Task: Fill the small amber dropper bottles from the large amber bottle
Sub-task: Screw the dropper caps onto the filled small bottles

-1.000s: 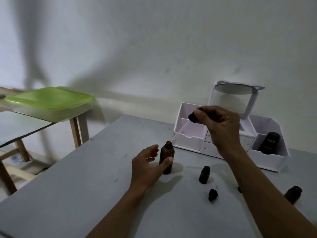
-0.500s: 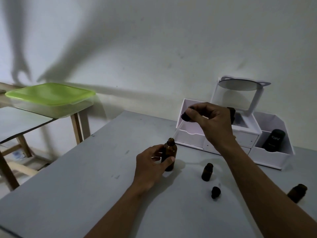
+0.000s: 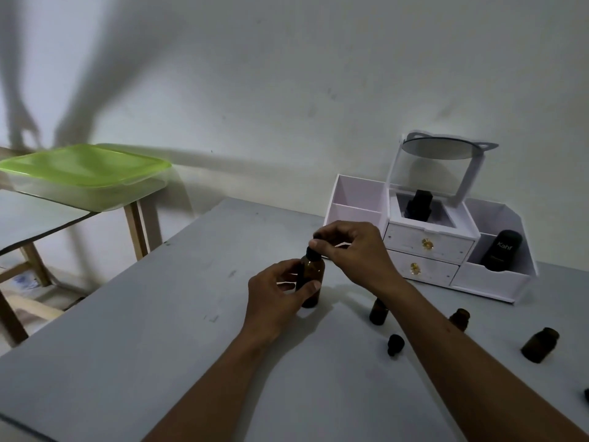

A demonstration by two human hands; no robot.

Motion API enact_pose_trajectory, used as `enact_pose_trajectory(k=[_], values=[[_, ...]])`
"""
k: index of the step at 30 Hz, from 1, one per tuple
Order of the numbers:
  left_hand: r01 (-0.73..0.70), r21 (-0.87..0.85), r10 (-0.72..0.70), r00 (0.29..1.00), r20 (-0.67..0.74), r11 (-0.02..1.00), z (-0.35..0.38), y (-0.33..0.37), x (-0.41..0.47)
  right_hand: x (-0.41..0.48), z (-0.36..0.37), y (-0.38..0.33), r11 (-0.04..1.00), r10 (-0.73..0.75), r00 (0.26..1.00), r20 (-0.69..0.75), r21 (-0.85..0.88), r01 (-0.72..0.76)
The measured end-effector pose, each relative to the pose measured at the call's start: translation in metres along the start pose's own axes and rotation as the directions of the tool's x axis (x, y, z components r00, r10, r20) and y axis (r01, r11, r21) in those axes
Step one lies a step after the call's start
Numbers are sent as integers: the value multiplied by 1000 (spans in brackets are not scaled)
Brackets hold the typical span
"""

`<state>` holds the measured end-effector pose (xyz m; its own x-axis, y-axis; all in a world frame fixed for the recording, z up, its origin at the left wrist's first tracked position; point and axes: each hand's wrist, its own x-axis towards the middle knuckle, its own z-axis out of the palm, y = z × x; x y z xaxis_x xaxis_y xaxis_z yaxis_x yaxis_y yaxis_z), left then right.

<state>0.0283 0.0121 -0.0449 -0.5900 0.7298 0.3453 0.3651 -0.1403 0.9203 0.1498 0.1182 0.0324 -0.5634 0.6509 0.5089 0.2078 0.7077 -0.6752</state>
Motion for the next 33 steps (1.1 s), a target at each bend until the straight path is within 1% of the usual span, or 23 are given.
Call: enact_pose_trajectory(k=[5,8,11,13,15,17,19,21,23,25,28,30,31,33], values=[[-2,8,2,1000,-1,1000,0,0,0,-4,-5,-7,999,21,1000,18,-31,-20],[-9,50,13,997,-70,999,-3,1,-5,-16,-17,-11,999,3,1000,-7,-48,-3],[-93,85,107,977,-183,992,-6,9,-18,-40,-42,-8,1000,9,999,-42,-25,-10],[-155,95,171,966,-192,983,-6,18,-30,-59,-61,-1,999,31,999,-19,-32,-32],[-195,76,203,970,-136,978,-1,27,-42,-78,-78,9,996,62,997,38,-74,-59],[-197,58,199,979,-33,979,9,34,-50,-96,-90,20,984,95,985,141,-162,-72],[-159,43,156,985,73,986,22,38,-53,-110,-94,31,957,157,955,251,-277,-84],[-105,41,97,983,154,994,37,38,-51,-120,-93,39,910,237,913,331,-405,-90],[-38,40,28,975,223,998,51,37,-47,-128,-86,44,866,289,886,363,-494,-80],[0,61,-16,965,263,998,64,35,-43,-133,-81,45,850,288,884,368,-523,-59],[15,94,-42,958,285,995,78,31,-36,-133,-83,44,855,279,890,360,-515,-60],[1,88,-27,957,288,996,83,30,-31,-128,-90,42,889,232,914,333,-455,-59],[-5,80,-19,956,293,997,85,29,-28,-124,-94,40,922,184,942,279,-380,-68],[-3,79,-22,952,306,997,88,30,-23,-113,-102,35,980,108,991,74,-178,-93]])
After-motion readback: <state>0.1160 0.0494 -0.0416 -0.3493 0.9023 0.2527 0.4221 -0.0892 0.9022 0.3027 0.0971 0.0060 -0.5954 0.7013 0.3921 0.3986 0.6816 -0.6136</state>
